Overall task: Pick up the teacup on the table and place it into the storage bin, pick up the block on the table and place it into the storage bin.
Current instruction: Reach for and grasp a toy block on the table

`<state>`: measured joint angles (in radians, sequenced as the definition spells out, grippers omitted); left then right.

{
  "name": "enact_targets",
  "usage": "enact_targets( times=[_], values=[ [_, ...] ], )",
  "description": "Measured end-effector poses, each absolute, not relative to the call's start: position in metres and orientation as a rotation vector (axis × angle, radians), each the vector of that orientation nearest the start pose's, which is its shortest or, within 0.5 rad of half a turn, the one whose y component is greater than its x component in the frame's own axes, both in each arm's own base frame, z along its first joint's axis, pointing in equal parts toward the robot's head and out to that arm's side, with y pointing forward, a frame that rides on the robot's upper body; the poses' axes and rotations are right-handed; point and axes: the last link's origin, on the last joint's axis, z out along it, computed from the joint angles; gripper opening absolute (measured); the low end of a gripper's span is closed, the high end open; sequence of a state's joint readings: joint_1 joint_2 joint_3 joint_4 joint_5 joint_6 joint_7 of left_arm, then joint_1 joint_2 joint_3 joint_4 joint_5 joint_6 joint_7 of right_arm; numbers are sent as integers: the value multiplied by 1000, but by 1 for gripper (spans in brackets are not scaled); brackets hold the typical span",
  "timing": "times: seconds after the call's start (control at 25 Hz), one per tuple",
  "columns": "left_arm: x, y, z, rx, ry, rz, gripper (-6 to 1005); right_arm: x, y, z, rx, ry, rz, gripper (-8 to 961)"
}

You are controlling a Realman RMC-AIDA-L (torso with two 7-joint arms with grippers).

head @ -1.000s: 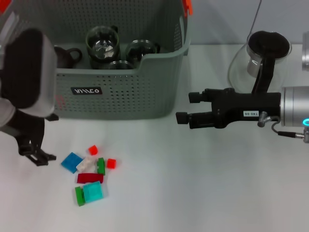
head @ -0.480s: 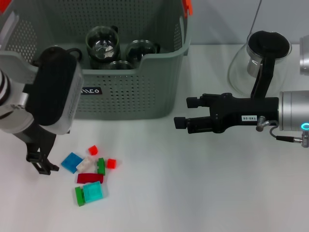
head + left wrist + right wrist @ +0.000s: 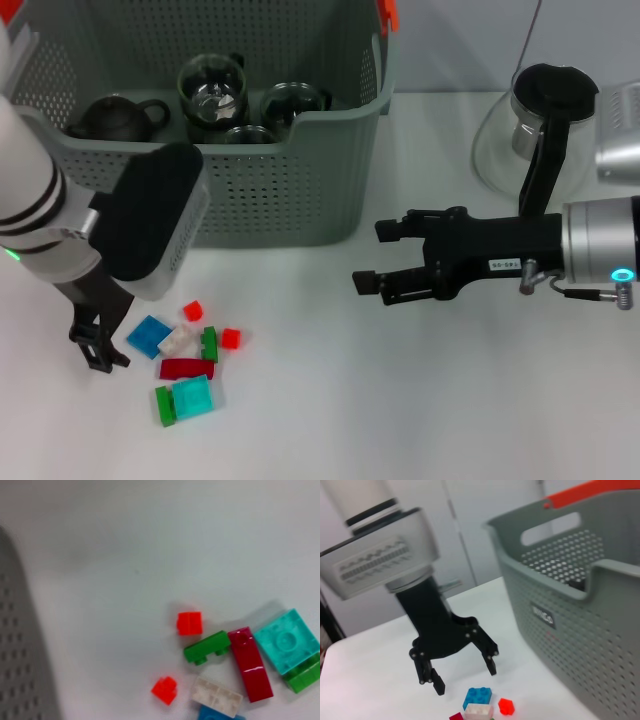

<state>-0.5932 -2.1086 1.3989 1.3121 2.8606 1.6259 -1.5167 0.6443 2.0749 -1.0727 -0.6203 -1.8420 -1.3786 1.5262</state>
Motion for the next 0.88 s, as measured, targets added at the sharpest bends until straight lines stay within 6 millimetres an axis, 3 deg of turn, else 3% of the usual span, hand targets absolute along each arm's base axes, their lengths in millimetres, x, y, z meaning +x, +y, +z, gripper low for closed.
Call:
enact_targets(
  times=[0.24,0.88],
  values=[
    [-217,347,-2,-2873,480,1132,926,198,353,-55,-2937,445,589,915],
    [-224,355,-14,-2893,544,1213,921,194,357,-57,-2920,490,613,914]
  ],
)
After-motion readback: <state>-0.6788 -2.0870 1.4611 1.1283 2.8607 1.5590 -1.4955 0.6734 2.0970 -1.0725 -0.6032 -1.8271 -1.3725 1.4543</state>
